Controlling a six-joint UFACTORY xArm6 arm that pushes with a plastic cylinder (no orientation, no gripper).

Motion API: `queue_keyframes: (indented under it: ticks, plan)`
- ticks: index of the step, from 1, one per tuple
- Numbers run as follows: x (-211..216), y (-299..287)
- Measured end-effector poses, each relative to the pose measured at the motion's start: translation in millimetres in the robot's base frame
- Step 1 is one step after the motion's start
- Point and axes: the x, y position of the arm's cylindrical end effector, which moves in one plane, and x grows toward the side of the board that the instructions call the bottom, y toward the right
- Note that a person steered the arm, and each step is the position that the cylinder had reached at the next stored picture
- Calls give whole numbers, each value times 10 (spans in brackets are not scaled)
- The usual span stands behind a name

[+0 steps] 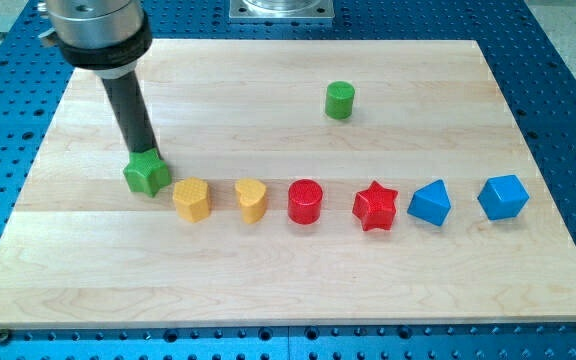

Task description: Push the green star to the left of the hexagon

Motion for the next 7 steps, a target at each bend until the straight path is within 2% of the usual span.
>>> queue_keyframes:
  ticks: [2, 3, 4, 5, 7]
  plan:
    - [423, -382]
    - [373, -372]
    - [34, 35]
    - [24, 328]
    - [286, 199]
